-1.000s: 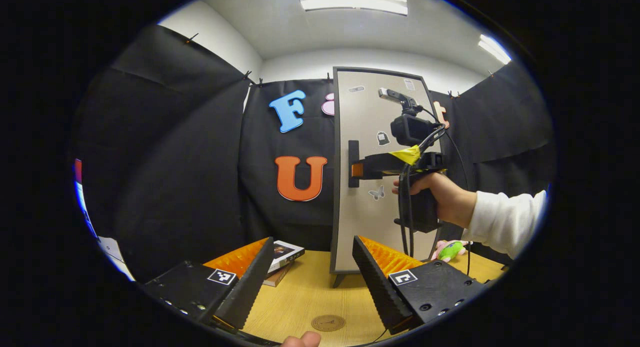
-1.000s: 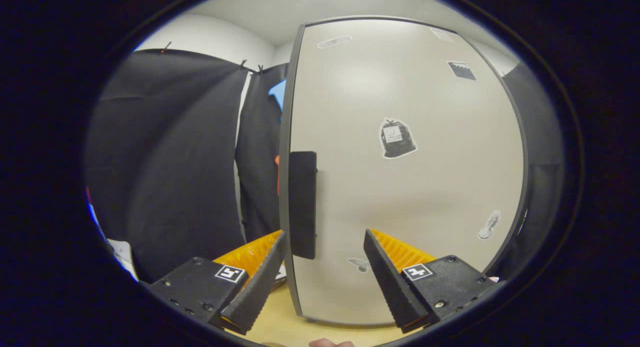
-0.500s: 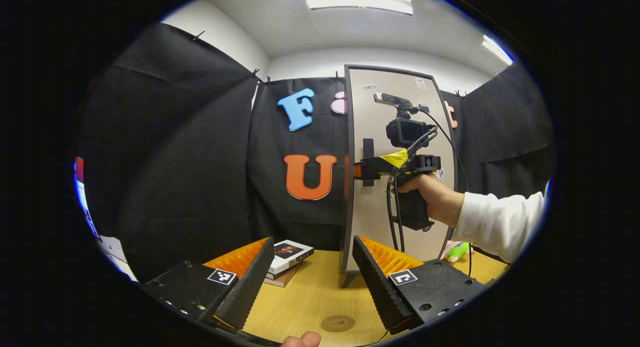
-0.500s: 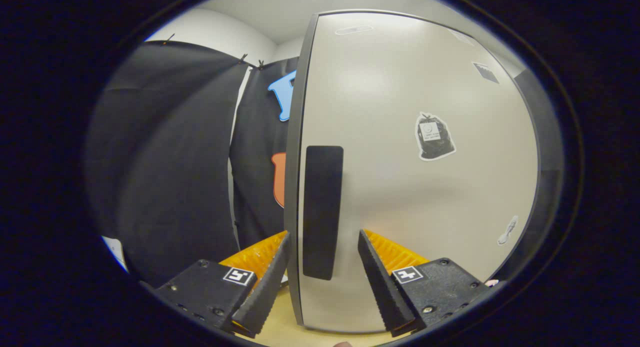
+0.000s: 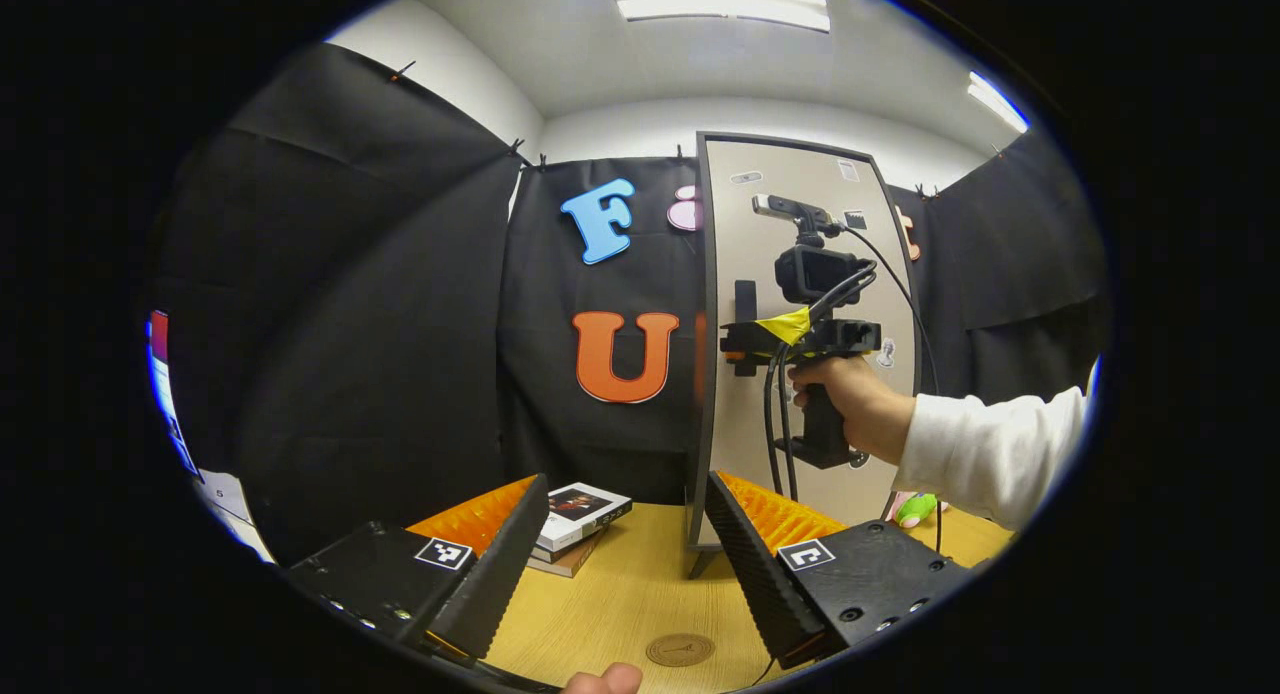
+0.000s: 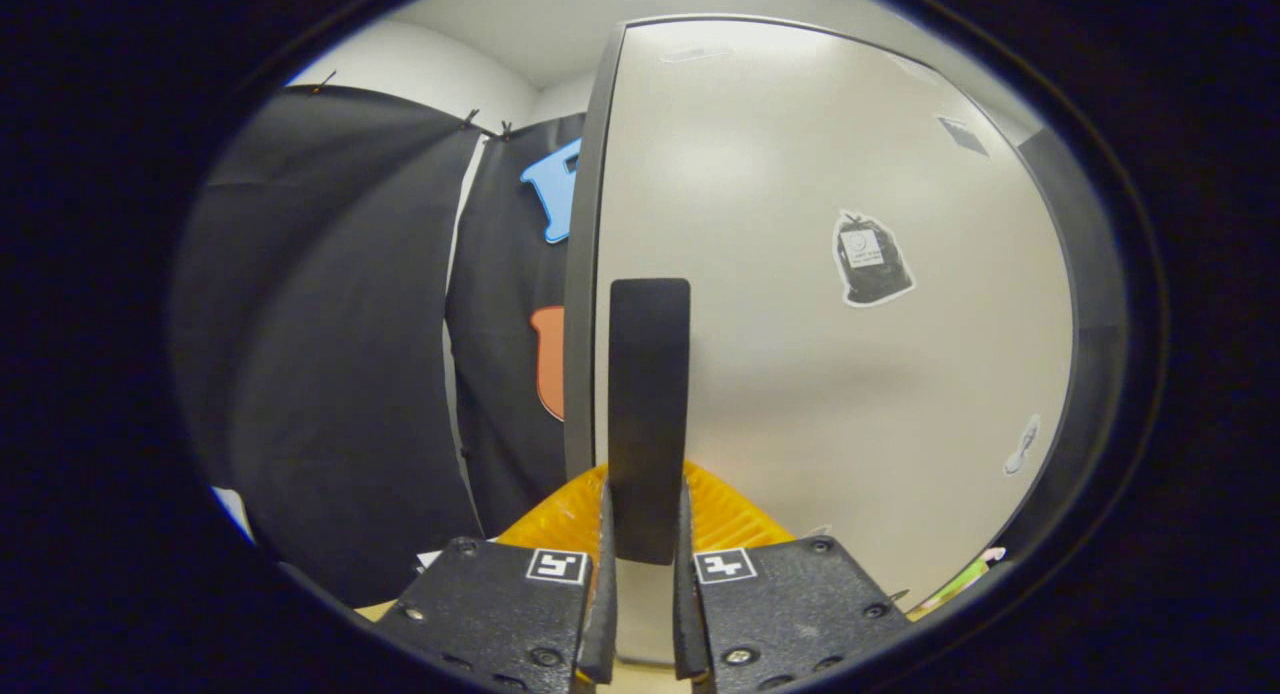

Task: Open the cabinet door with the right hand, grasp the bottle in the cabinet with the left hand and place it on the coaster, then close the cabinet door with the right hand.

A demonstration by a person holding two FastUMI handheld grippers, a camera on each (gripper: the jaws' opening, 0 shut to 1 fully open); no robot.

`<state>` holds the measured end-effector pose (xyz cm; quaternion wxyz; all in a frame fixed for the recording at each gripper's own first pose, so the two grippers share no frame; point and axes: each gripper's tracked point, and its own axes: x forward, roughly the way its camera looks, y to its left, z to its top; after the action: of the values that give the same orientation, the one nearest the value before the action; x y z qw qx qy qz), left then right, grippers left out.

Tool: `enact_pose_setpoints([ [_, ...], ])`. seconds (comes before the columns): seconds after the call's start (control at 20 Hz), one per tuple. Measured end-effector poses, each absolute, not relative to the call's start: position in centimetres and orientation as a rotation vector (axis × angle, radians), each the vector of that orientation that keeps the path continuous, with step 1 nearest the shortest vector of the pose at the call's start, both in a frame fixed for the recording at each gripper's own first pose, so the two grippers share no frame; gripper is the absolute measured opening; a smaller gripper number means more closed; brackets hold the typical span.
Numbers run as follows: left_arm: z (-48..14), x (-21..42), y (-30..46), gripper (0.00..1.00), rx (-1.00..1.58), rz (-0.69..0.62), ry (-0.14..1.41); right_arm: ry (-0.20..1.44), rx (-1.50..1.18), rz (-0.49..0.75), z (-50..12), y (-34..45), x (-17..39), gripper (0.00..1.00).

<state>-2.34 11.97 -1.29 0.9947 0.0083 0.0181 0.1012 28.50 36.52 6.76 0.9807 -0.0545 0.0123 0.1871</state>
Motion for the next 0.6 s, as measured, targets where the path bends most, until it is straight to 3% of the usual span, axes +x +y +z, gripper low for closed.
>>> enact_pose_setpoints([
  [0.3, -1.2, -2.7, 12.0, 0.95, 0.017, 0.192, 0.034, 0.033, -0.115, 0.404, 6.8, 36.4, 27.1, 0.2],
  [0.6, -1.1, -2.6, 12.1, 0.95, 0.013, 0.182, 0.036, 0.032, -0.106, 0.433, 7.0, 33.8, 20.6, 0.19],
])
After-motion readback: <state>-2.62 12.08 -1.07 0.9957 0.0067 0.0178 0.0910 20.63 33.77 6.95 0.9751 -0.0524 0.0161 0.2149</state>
